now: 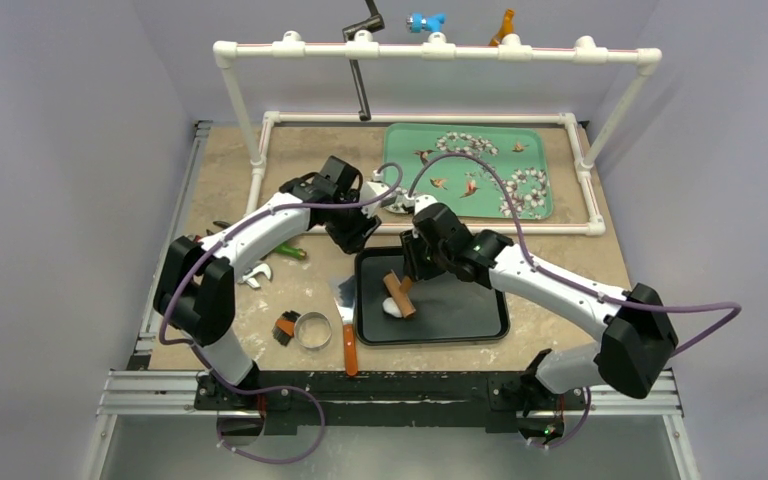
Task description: Roll out the dumpling wrappers from the dough
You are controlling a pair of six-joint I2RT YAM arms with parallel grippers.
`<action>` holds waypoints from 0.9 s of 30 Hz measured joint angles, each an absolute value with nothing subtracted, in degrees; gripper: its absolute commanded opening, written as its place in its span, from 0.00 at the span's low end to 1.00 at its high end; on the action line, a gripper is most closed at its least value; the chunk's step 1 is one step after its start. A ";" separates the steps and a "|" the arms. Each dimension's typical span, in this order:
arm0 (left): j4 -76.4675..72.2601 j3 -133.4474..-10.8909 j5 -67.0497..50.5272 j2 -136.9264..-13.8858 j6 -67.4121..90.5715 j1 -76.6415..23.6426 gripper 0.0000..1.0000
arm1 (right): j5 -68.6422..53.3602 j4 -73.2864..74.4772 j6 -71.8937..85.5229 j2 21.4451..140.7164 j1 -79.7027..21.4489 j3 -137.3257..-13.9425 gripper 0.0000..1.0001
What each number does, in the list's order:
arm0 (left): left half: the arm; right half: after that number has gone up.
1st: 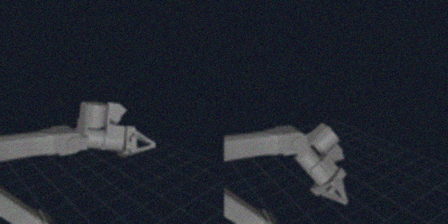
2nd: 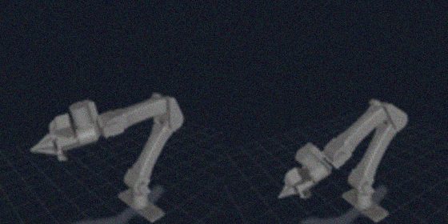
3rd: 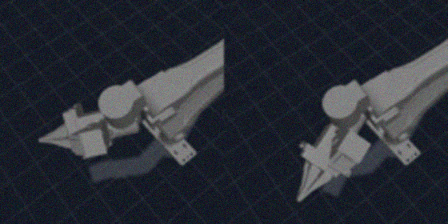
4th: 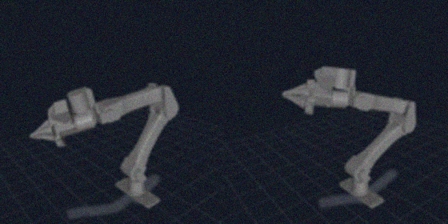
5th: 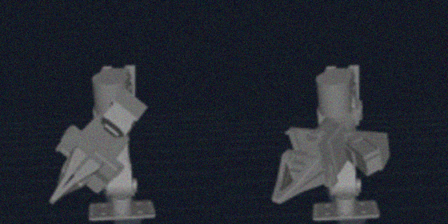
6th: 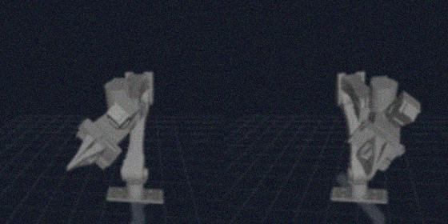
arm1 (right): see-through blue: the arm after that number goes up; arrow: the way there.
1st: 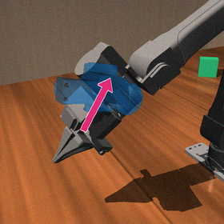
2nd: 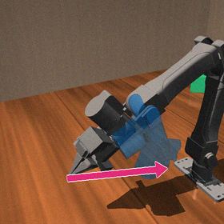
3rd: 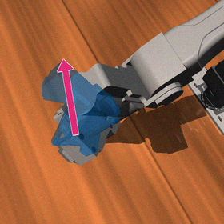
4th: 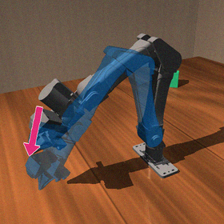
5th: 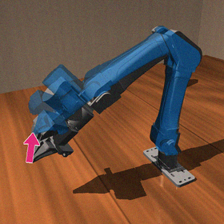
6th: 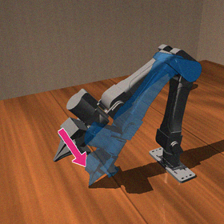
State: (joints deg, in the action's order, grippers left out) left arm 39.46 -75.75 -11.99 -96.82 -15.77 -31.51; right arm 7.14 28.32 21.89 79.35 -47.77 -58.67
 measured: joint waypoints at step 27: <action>35.14 -47.72 -15.57 -83.02 -35.88 -60.29 0.53 | 4.23 36.32 15.64 71.68 -41.17 -63.13 0.00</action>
